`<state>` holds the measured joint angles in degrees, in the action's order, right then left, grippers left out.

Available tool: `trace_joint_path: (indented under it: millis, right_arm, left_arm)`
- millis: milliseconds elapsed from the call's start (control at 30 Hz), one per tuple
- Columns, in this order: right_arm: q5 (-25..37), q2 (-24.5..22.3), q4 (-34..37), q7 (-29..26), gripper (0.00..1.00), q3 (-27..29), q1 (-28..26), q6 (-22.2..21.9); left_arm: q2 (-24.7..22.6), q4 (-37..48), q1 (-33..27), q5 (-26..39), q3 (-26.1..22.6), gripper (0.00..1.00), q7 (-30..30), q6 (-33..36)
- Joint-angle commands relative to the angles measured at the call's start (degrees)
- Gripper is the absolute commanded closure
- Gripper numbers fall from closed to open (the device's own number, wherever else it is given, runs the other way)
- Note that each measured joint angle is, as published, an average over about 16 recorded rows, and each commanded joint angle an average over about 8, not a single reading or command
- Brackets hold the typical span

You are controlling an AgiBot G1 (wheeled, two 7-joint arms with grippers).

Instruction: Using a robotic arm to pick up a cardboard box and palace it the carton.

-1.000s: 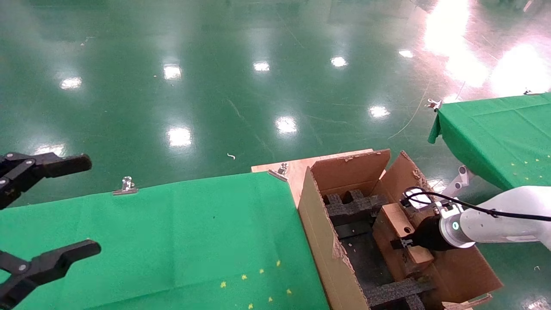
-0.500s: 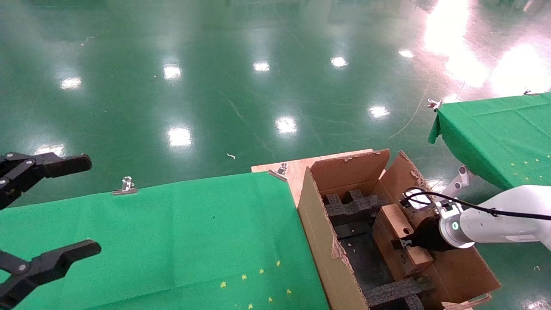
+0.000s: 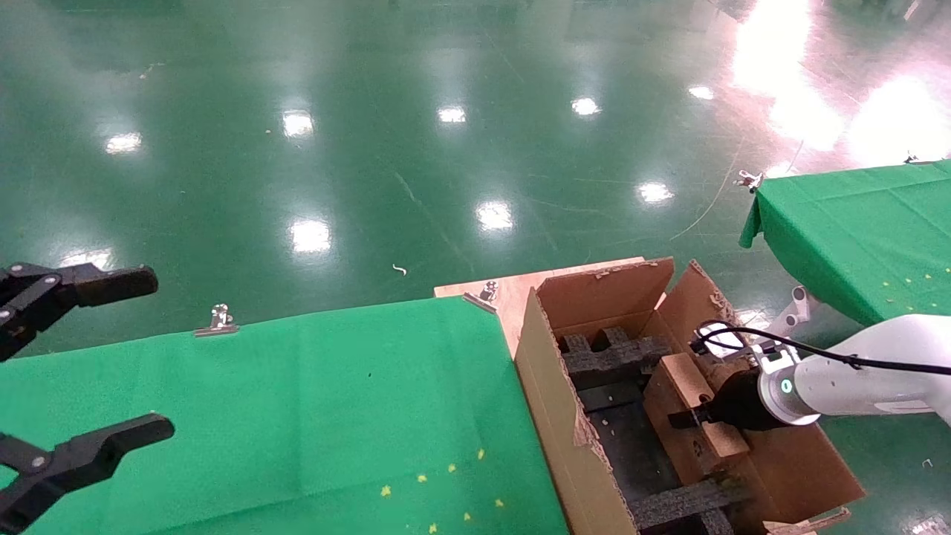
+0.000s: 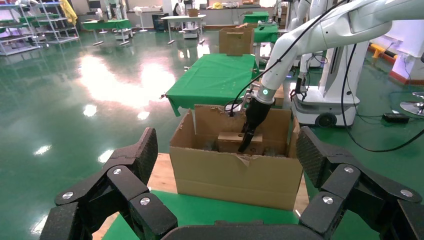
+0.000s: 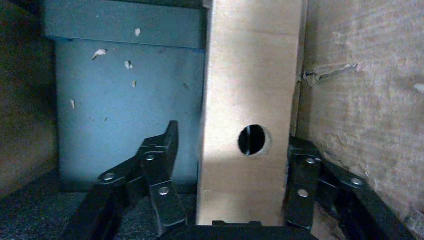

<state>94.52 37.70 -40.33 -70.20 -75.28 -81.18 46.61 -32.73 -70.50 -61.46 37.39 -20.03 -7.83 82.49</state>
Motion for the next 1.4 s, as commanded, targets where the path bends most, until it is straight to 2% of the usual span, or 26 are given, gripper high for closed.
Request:
trace_joint_path:
  millis: [33,367,667,767,900,1167,1300,1400]
  right_arm:
    - [0.12,-0.13,-0.29,-0.11,0.00,-0.06,-0.01,0.09]
    - [1.08,-1.86,-3.88,-1.60,0.00,1.12,-3.75,-0.69]
    - [-0.28,-3.22,-11.36,-1.94,0.00,4.46,-11.23,-0.24]
    - [-3.54,-3.91,-15.11,-1.06,0.00,6.22,-13.80,2.13]
    - [-10.84,-4.80,-18.84,0.63,0.00,9.02,-16.62,7.33]
    - [-25.28,-5.40,-19.66,3.50,0.00,13.65,-20.21,19.38]
    - [-27.49,-5.45,-19.53,4.03,0.00,14.45,-20.83,21.68]
    - [-27.40,-5.43,-19.37,3.91,0.00,14.38,-20.74,21.55]
  left_arm:
    - [0.00,0.00,0.00,0.00,0.00,0.00,0.00,0.00]
    - [0.00,0.00,0.00,0.00,0.00,0.00,0.00,0.00]
    - [0.00,0.00,0.00,0.00,0.00,0.00,0.00,0.00]
    - [0.00,0.00,0.00,0.00,0.00,0.00,0.00,0.00]
    - [0.00,0.00,0.00,0.00,0.00,0.00,0.00,0.00]
    - [0.01,0.01,0.01,0.00,0.00,0.00,0.00,-0.01]
    - [0.02,0.02,0.02,0.00,0.01,0.00,0.01,-0.03]
    - [0.02,0.02,0.02,0.00,0.01,0.00,0.01,-0.02]
